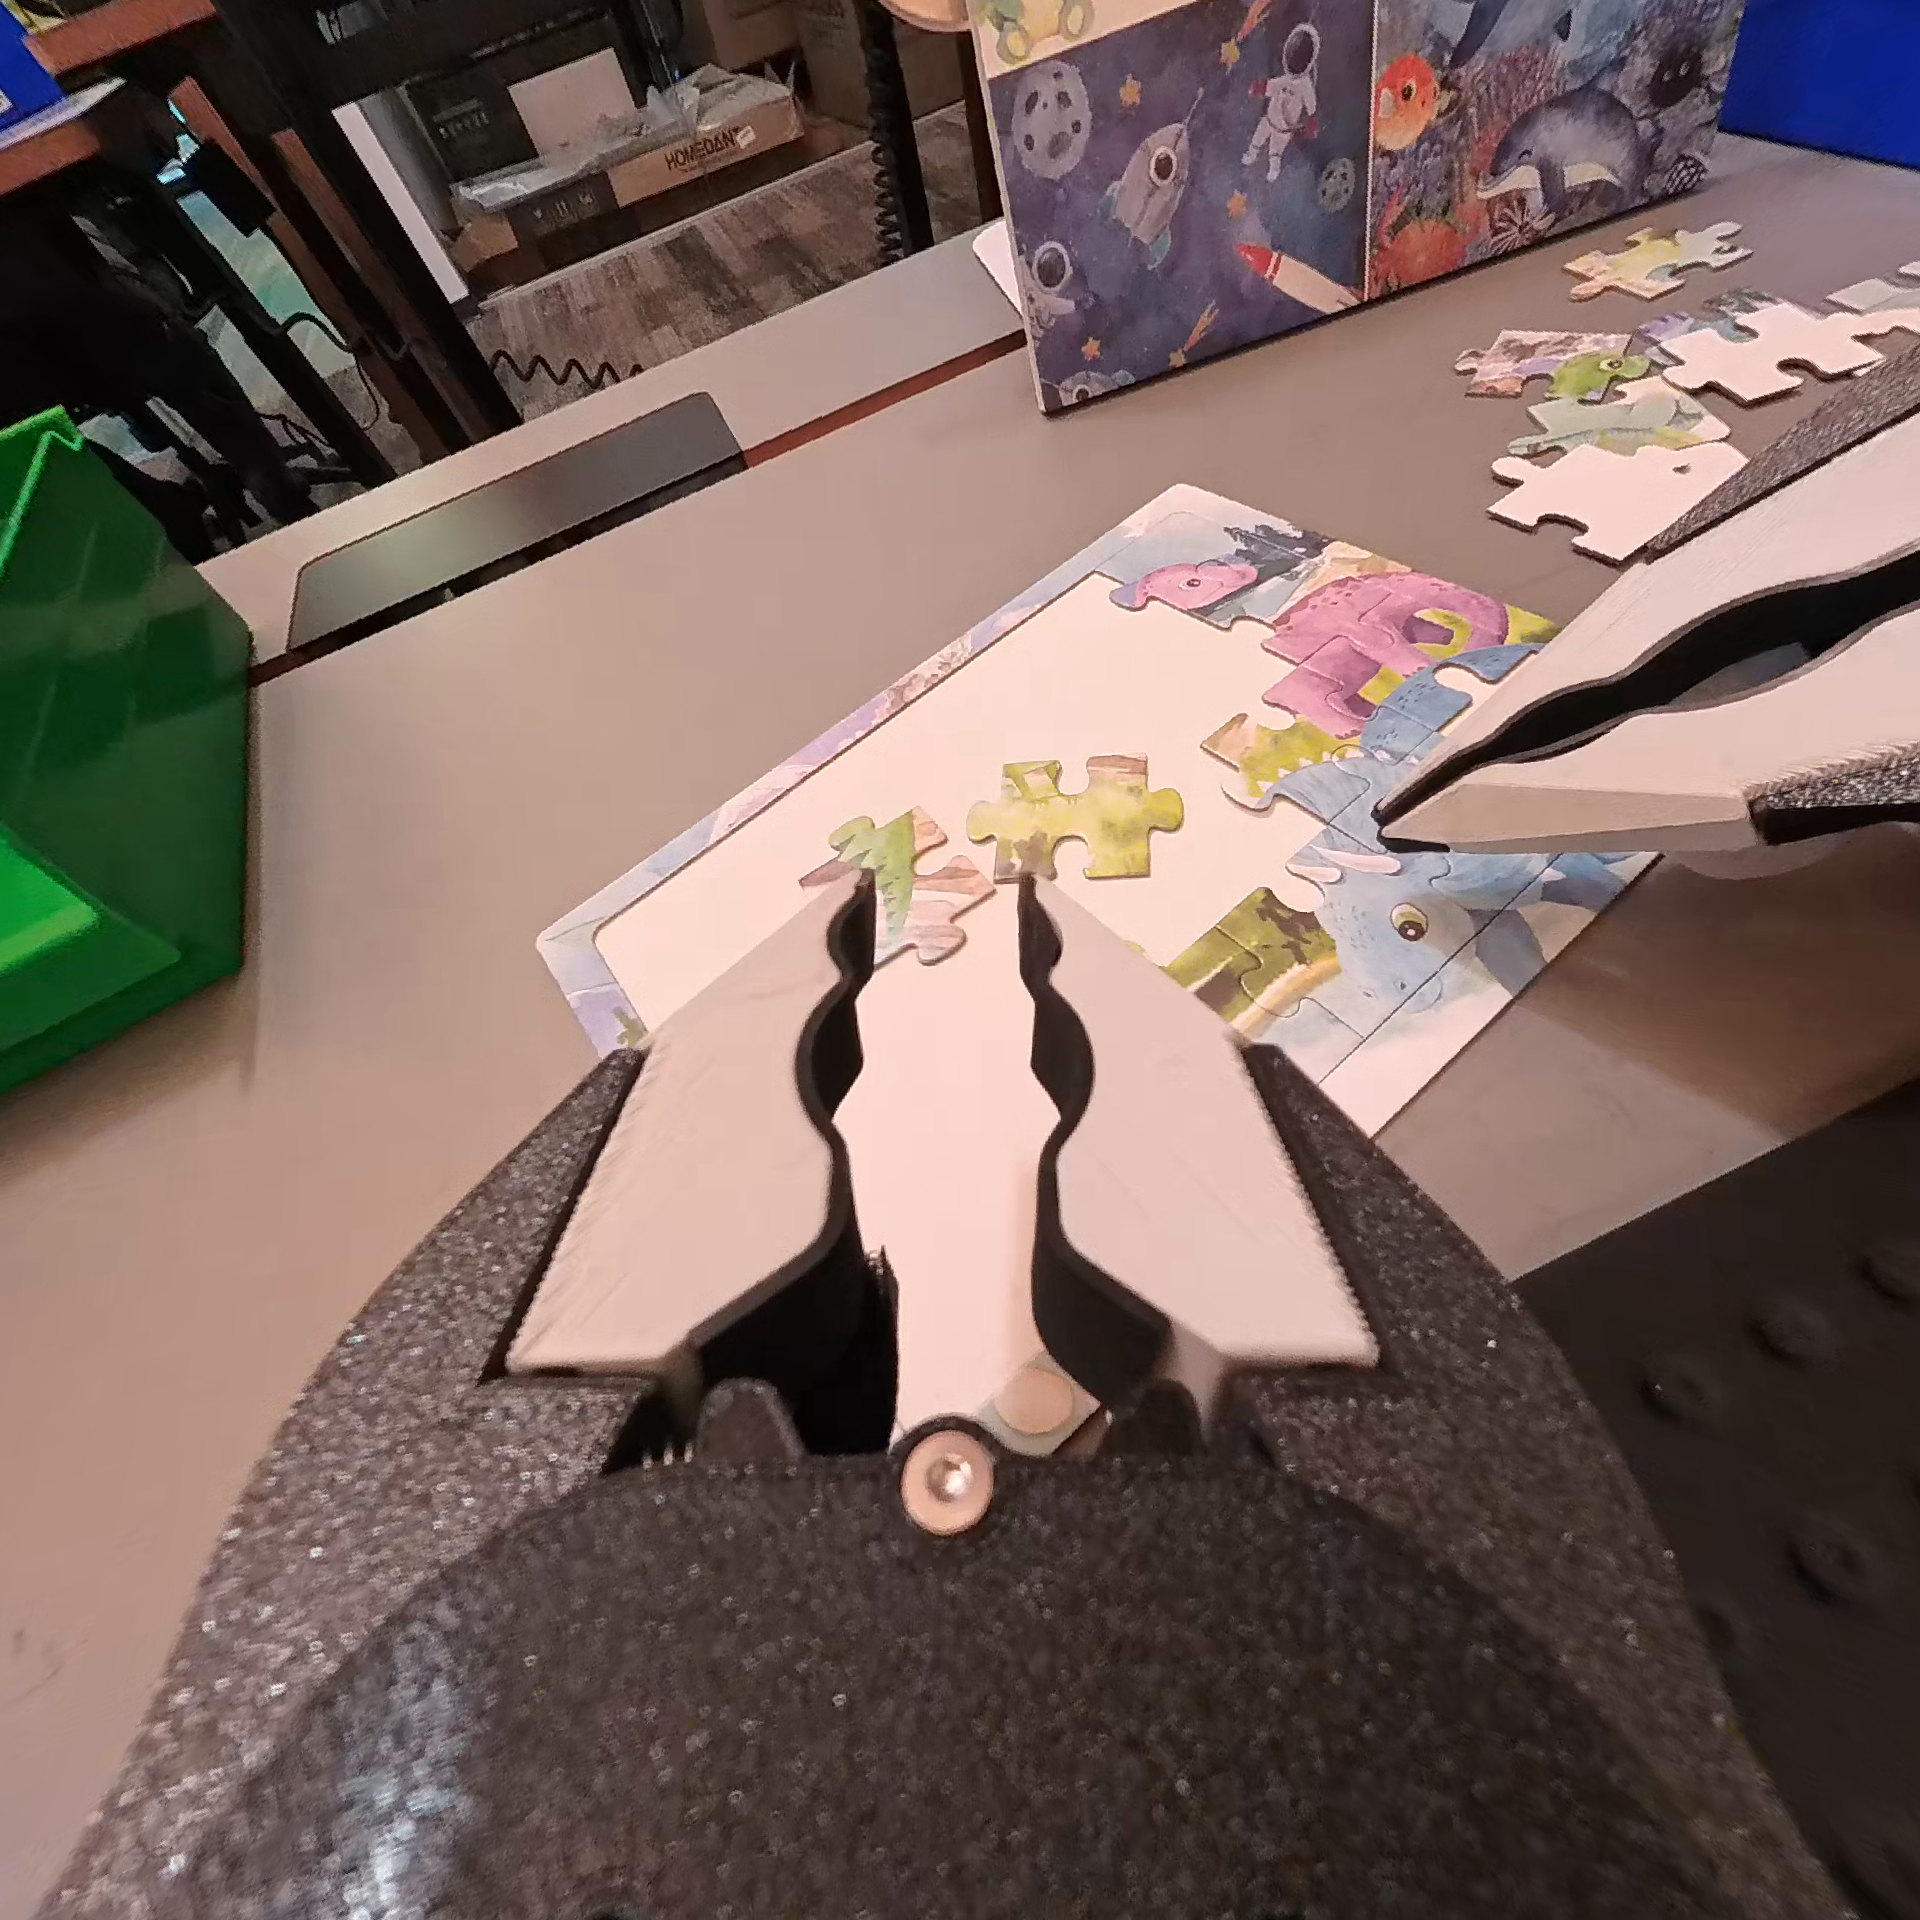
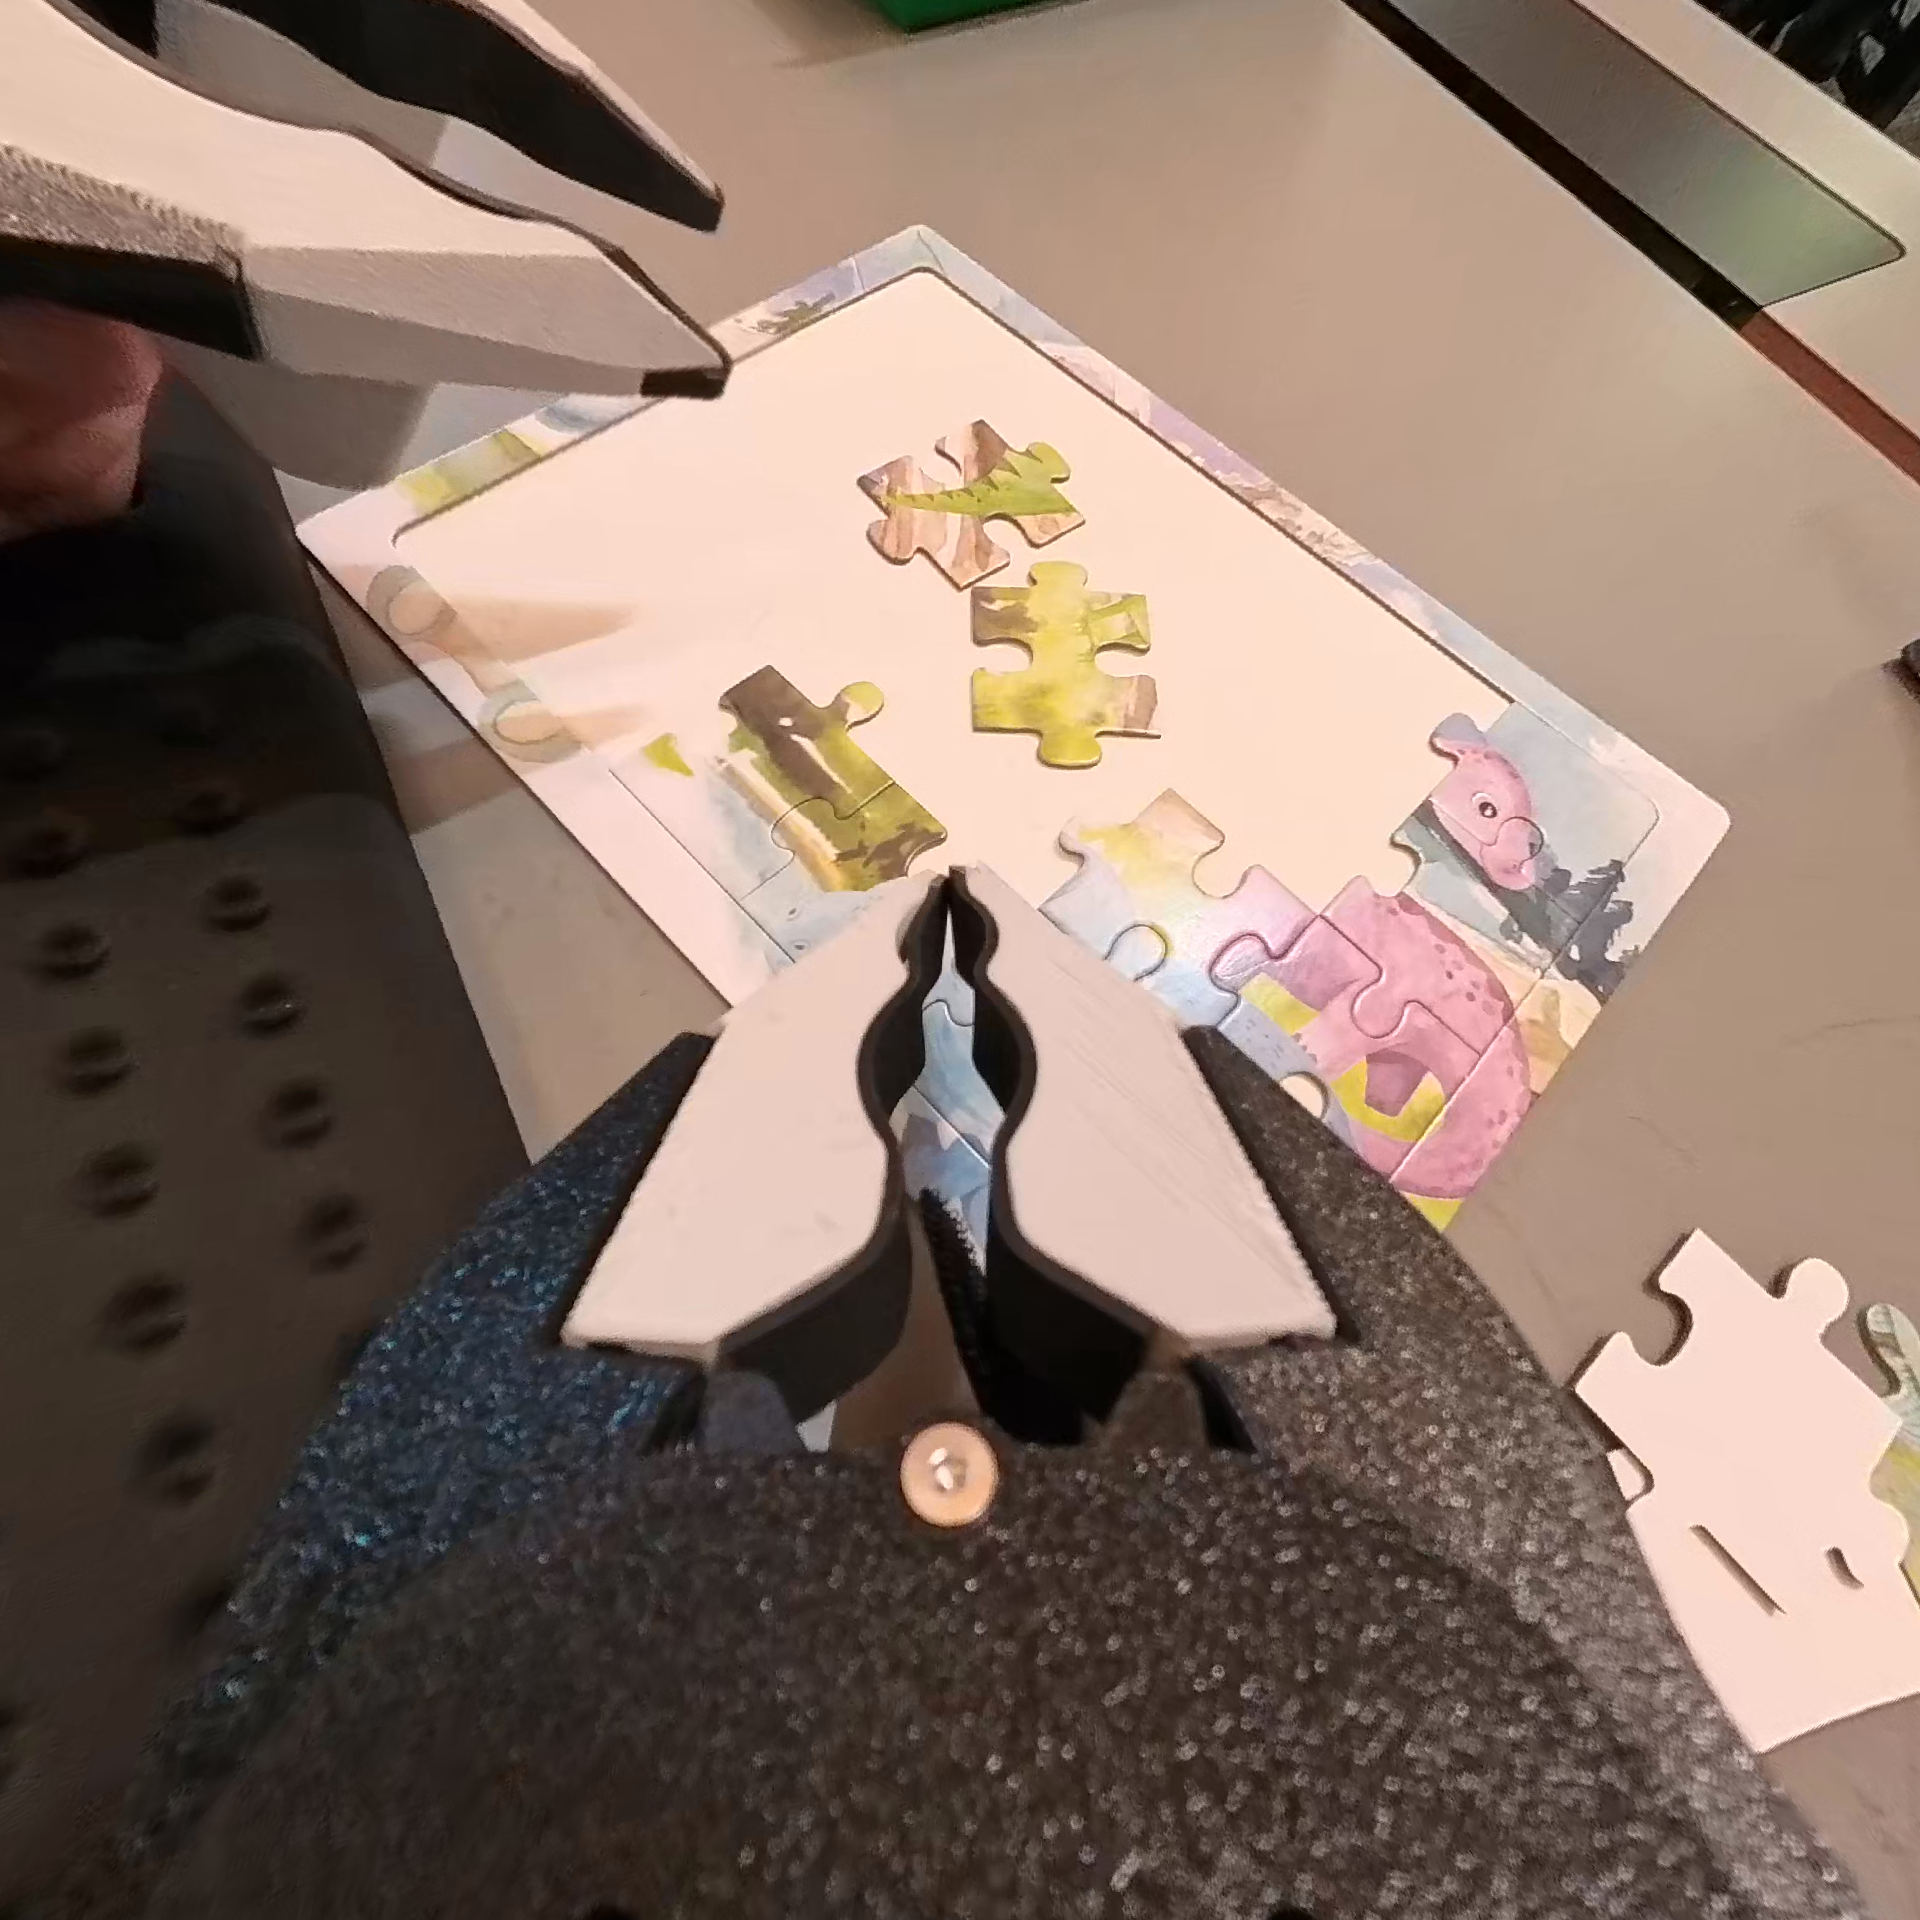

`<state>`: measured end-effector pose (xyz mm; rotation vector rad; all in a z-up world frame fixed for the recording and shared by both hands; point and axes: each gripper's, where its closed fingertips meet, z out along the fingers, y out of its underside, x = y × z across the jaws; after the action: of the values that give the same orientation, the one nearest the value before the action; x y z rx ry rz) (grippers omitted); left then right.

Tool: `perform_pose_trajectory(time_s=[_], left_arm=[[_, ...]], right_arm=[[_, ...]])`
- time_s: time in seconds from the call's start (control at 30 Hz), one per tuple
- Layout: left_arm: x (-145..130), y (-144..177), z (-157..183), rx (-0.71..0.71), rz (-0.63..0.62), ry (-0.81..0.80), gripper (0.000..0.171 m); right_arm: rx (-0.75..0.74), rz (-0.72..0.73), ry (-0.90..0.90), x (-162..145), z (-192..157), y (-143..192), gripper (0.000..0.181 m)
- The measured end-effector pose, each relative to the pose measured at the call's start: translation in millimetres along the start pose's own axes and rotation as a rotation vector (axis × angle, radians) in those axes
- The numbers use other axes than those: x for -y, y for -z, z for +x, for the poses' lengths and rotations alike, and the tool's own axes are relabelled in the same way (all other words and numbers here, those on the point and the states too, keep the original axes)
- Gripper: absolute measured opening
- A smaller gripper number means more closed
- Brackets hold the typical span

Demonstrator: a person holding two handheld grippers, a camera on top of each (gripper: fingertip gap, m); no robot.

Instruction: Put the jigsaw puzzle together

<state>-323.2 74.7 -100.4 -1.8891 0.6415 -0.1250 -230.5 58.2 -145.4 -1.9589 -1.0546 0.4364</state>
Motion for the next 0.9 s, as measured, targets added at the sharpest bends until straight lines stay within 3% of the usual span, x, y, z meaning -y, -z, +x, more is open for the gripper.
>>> perform_pose_trajectory(time_s=[0.33, 0.5, 0.73, 0.9], left_arm=[[-6, -3, -2, 0.006, -0.036, 0.019, 0.031], [-22, -13, 2, -0.105, -0.149, 0.139, 0.044], [-21, -13, 0, -0.149, -0.142, 0.217, 0.048], [-20, -12, 2, -0.14, -0.131, 0.187, 0.049]], right_arm=[[-0.052, -0.021, -0.008, -5, 7, 2, 0.0], [-0.064, -0.057, -0.036, -11, 11, 1, 0.0], [-0.088, -0.051, -0.026, -9, 14, 0, 0.0], [-0.105, -0.055, -0.004, -9, 15, 1, 0.0]])
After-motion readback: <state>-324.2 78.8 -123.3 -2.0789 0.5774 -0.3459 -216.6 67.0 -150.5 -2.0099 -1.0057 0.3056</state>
